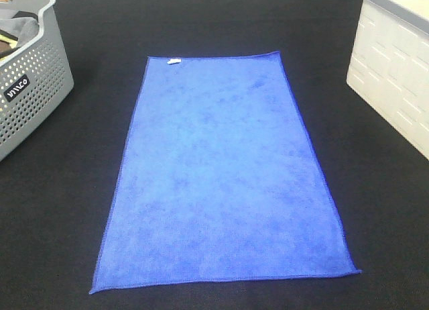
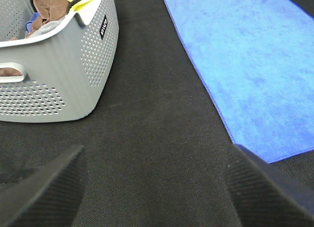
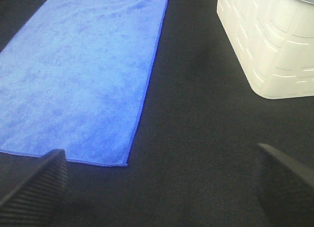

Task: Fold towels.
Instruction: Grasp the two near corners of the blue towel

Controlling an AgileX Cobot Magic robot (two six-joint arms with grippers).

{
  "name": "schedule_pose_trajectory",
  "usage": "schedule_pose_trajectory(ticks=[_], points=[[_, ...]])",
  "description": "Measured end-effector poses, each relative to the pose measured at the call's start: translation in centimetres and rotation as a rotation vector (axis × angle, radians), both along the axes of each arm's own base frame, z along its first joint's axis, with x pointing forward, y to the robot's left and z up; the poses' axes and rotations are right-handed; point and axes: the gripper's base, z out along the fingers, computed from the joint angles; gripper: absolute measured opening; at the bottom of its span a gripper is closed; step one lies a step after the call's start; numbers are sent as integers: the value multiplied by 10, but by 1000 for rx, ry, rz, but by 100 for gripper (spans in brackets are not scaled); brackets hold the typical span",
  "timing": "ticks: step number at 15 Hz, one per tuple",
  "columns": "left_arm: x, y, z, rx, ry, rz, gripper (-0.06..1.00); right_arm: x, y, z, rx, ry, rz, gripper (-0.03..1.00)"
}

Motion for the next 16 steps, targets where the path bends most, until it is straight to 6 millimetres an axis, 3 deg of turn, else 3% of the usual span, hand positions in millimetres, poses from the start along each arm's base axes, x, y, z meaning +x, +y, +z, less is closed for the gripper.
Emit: schedule_pose_trajectory(ticks=[9, 12, 14, 16], points=[[0, 0, 3, -7, -20, 4, 74, 4, 0, 1, 29, 20, -16, 94], [18, 0, 24, -125, -141, 54, 74, 30, 1, 5, 116, 171, -61, 94], [27, -1, 26, -165, -120, 60, 74, 41, 2, 6, 131, 232, -61, 94], [49, -6, 25, -248, -10, 53, 74, 63, 5, 4, 158, 336, -60, 94]])
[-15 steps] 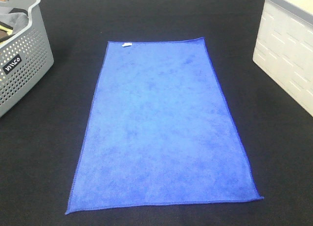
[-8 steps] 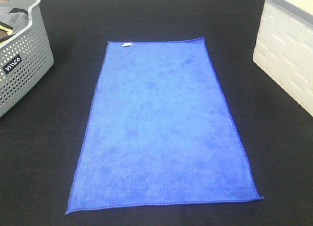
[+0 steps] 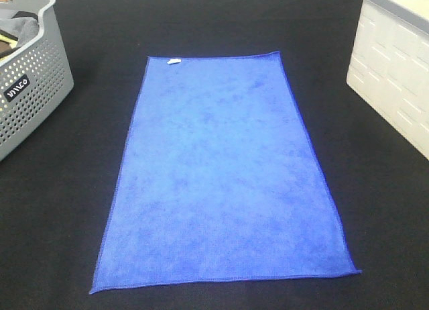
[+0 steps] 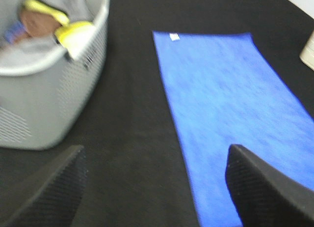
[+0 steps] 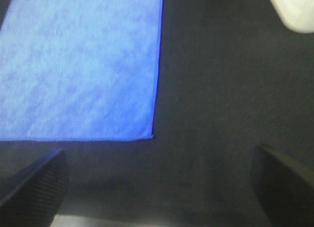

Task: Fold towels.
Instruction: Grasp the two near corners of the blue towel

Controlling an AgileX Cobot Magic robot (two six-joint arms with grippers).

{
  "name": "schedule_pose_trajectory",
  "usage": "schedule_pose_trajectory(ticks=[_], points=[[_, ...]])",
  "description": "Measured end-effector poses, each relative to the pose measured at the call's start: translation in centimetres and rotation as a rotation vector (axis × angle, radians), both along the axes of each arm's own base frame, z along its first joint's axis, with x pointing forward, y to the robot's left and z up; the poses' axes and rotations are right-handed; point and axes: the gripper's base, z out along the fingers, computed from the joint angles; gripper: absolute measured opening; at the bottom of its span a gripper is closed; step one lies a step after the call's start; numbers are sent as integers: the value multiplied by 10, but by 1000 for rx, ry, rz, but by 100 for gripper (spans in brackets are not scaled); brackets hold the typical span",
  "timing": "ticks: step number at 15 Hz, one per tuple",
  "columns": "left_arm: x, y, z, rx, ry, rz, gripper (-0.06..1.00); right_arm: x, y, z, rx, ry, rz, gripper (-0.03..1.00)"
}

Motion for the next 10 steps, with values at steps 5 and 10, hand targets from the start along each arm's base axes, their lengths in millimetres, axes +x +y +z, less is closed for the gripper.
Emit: schedule_pose_trajectory(ticks=[5, 10], points=[[78, -18, -32, -190, 438, -94, 74, 63, 2, -32, 20, 346, -10, 94], [126, -25, -68, -225, 612, -152, 74, 98, 3, -59, 5, 465, 22, 94]])
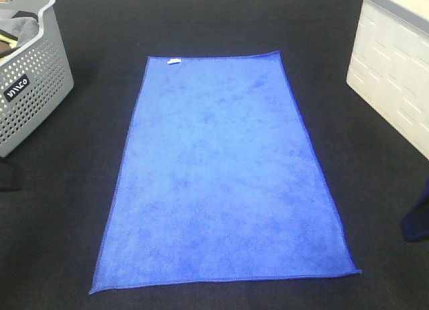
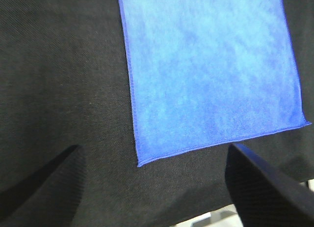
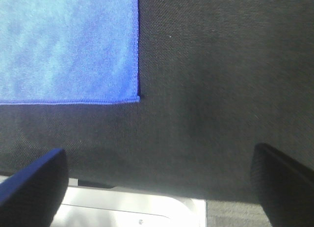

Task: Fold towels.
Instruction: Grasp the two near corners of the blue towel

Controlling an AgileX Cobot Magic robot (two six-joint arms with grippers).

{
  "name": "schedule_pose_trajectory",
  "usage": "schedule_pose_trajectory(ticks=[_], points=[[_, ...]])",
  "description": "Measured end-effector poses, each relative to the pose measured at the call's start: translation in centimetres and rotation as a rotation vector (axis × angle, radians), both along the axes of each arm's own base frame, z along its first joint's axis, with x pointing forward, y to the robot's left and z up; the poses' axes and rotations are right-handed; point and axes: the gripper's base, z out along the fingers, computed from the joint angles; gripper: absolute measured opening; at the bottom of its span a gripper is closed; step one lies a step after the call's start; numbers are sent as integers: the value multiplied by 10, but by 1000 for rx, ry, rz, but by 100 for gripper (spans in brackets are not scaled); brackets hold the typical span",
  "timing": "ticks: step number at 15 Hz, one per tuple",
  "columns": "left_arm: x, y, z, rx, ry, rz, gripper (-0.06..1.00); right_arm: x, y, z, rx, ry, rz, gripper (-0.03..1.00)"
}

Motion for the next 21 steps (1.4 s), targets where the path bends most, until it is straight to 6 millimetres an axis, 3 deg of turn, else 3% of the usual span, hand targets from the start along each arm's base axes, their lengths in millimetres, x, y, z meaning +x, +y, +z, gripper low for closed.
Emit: schedule_pose_trajectory(ticks=[2, 6, 10, 14, 18, 21], points=[[25, -3, -27, -38, 79, -2, 74, 18, 4, -16, 42, 31, 6, 94], [50, -9, -71, -97, 188, -32, 74, 42, 10, -36, 142, 31, -68, 94], [57, -11, -93, -106, 236, -59, 74, 52, 10, -54, 133, 69, -60, 94], [62, -13, -119, -125, 304, -59, 74, 63, 15, -86, 178, 162, -23, 94], [66, -37, -144, -114, 311, -90, 74, 73, 22, -110, 241, 163, 27, 93], [68, -49, -154, -159, 316, -84, 74, 80, 28, -124, 318, 162, 41, 86]])
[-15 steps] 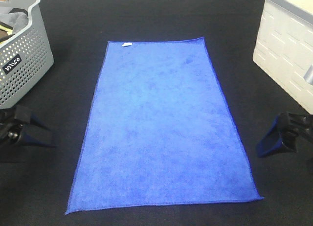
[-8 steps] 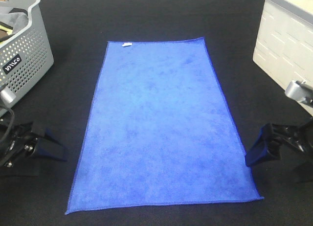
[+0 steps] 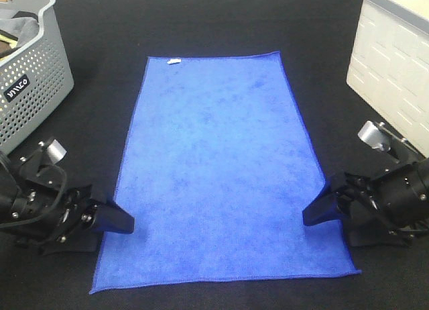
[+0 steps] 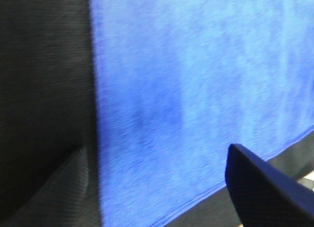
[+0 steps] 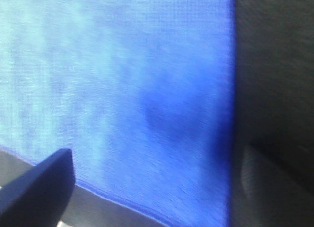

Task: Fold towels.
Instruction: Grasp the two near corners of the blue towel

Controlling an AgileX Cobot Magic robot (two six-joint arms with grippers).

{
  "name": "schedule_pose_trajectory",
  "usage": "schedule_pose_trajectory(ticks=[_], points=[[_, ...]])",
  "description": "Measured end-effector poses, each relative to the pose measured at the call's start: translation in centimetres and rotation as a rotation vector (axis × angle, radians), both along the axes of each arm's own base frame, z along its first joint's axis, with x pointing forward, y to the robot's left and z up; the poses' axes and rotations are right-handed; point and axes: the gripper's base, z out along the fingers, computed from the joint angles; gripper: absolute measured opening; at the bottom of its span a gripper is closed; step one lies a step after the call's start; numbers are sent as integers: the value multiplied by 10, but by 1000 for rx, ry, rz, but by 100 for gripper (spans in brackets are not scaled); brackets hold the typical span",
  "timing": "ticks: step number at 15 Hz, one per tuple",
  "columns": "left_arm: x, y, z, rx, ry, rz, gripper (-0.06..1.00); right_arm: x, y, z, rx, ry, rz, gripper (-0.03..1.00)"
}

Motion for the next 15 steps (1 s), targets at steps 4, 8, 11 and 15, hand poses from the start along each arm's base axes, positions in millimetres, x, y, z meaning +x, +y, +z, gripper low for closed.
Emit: schedule_pose_trajectory(ticks=[4, 8, 11, 15], points=[[11, -10, -12, -104, 26, 6, 60, 0, 24, -14, 28, 39, 13, 57], [10, -8, -20, -78, 46, 12, 25, 1, 20, -18, -10, 54, -49, 19], [10, -7, -22, -60, 46, 4, 0, 1, 19, -19, -22, 63, -74, 0], [7, -6, -6, -39, 27, -47, 0, 0, 19, -2, -15, 24, -66, 0]])
